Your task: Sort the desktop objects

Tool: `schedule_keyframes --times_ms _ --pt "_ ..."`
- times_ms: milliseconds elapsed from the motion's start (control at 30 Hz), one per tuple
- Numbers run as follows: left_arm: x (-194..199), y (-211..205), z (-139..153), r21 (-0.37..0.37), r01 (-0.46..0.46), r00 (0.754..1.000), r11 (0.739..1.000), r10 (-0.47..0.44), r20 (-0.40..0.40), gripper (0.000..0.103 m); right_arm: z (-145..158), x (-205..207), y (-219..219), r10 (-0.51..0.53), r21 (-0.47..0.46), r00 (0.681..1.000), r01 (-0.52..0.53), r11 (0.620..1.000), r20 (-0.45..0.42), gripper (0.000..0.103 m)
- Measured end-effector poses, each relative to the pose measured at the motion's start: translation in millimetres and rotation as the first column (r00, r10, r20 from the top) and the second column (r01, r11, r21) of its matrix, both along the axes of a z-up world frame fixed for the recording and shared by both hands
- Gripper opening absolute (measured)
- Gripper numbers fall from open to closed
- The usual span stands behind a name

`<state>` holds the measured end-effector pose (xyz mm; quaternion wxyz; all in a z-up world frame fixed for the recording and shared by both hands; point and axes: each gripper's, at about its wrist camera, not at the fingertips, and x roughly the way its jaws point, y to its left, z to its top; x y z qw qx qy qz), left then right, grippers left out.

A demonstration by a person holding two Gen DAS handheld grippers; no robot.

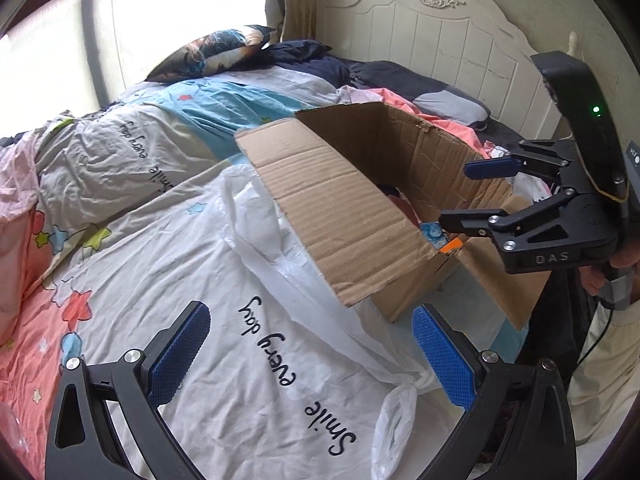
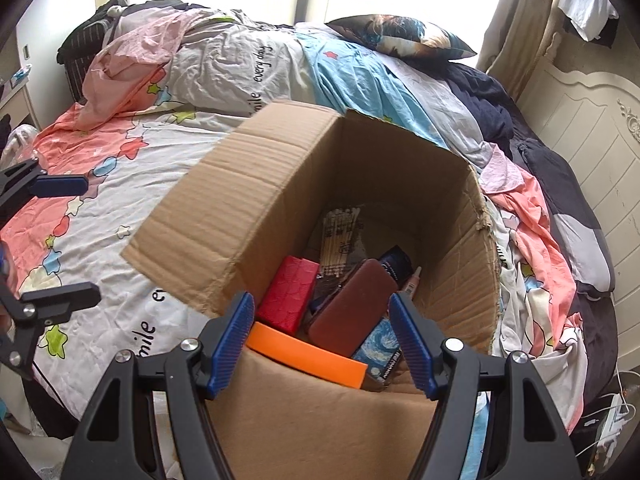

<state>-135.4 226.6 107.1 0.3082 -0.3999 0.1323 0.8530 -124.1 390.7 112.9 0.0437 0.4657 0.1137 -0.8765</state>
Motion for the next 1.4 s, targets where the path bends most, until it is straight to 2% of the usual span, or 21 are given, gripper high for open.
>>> schedule_keyframes --times_ms 467,800,1067,1267,1400 --pt "31 -56 5 0.011 -0.097 0.995 0.995 0.097 -0.021 0.103 6 26 -53 0.061 -0.026 0.998 -0.061 0.998 -0.013 0.066" --pt "53 -108 6 0.047 -0.193 0.981 0.980 0.192 0.023 0.103 0 42 -89 0.104 -0.055 0.995 -0.104 0.993 -0.004 0.066" --pt "68 -150 0 0.043 -0.294 0.955 0.955 0.292 0.046 0.103 -15 41 -131 0.154 -0.075 0.988 -0.152 0.986 0.021 0.066" --pt "80 -184 -8 0.019 -0.374 0.927 0.927 0.373 0.025 0.103 -33 36 -159 0.186 -0.154 0.980 -0.173 0.973 0.069 0.066" --pt "81 -208 -17 0.014 -0.445 0.895 0.895 0.444 0.053 0.103 -43 34 -180 0.187 -0.169 0.979 -0.171 0.971 0.085 0.066"
